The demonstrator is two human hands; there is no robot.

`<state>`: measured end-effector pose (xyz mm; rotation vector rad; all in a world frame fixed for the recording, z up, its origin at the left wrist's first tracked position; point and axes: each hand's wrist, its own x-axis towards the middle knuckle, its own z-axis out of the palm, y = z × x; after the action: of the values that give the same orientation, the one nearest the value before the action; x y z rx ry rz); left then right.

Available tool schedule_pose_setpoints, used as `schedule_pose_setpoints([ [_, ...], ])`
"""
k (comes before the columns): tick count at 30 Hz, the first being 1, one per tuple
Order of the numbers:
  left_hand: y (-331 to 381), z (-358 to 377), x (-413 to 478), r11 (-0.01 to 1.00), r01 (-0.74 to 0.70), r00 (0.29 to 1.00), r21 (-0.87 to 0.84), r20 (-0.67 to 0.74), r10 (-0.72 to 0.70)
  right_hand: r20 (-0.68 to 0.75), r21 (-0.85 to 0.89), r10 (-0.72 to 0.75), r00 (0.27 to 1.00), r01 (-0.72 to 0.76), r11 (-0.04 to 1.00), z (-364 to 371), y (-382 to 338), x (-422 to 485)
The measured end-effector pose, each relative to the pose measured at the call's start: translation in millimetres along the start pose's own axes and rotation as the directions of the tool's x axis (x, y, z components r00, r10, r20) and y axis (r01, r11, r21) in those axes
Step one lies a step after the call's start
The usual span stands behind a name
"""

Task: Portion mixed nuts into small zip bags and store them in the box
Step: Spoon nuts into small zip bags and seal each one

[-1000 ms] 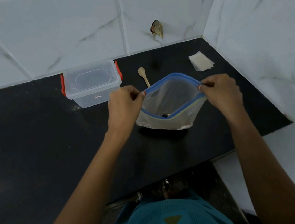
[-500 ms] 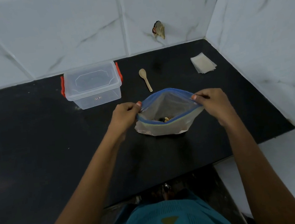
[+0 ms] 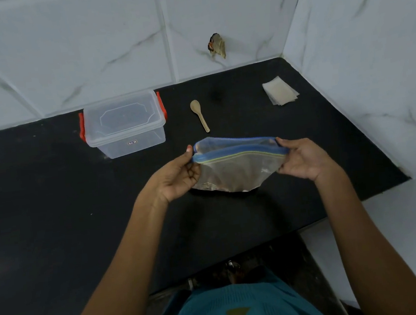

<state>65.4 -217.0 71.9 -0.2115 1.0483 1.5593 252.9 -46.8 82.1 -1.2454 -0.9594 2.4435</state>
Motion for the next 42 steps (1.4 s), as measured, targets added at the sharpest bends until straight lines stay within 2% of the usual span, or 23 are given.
schedule_pose_setpoints([
  [2,0,-2,-3,0.999,-0.016,0.997,0.041,0.078,0.012,0.048,0.034,0.013,0.999,-0.014,0.999,-7,1,3],
  [4,3,-4,-6,0.996,-0.005,0.991,0.087,0.132,-0.006,0.054,-0.019,0.015,0.998,-0.014,1.000,-9,1,3],
  [6,5,-5,-8,0.993,0.007,0.992,0.116,0.124,-0.022,0.014,-0.136,-0.004,1.000,0.006,0.991,-6,0,0],
  [9,5,-4,-11,0.992,-0.004,0.997,0.124,0.082,-0.007,0.037,-0.272,-0.051,0.998,0.059,0.960,-2,-3,-3],
  [15,-2,2,-18,0.999,-0.007,0.998,0.036,0.059,0.005,-0.180,-0.481,-0.172,0.969,0.065,0.874,-1,1,-12],
  [18,-6,3,-17,1.000,0.023,0.999,0.018,0.025,-0.024,-0.213,-0.592,-0.188,0.959,0.026,0.805,-1,1,-16],
  [20,-6,0,-15,0.999,0.046,0.999,0.013,-0.002,-0.046,-0.185,-0.518,-0.141,0.973,0.025,0.855,-2,1,-16],
  [24,-4,-5,-10,0.996,0.081,0.994,-0.038,-0.076,-0.084,-0.107,-0.182,0.026,0.994,-0.045,0.982,-7,3,-9],
  [27,-6,-6,-7,0.992,0.113,0.988,-0.059,-0.101,-0.118,0.031,0.087,0.081,0.996,-0.083,0.993,-12,9,-2],
  [29,-8,-7,-7,0.989,0.125,0.987,-0.076,-0.088,-0.132,0.083,0.182,0.061,0.995,-0.075,0.980,-14,13,0],
  [35,-8,1,-13,0.992,0.118,0.987,0.036,-0.114,-0.114,-0.036,0.164,0.099,0.994,-0.091,0.982,4,14,-6],
  [40,-20,15,-15,0.981,-0.072,0.975,0.182,-0.194,0.108,-0.147,0.024,0.063,0.987,-0.060,0.998,12,17,-8],
  [42,-27,16,-13,0.979,-0.106,0.968,0.176,-0.207,0.142,-0.163,-0.017,0.024,0.986,-0.027,0.999,16,20,-8],
])
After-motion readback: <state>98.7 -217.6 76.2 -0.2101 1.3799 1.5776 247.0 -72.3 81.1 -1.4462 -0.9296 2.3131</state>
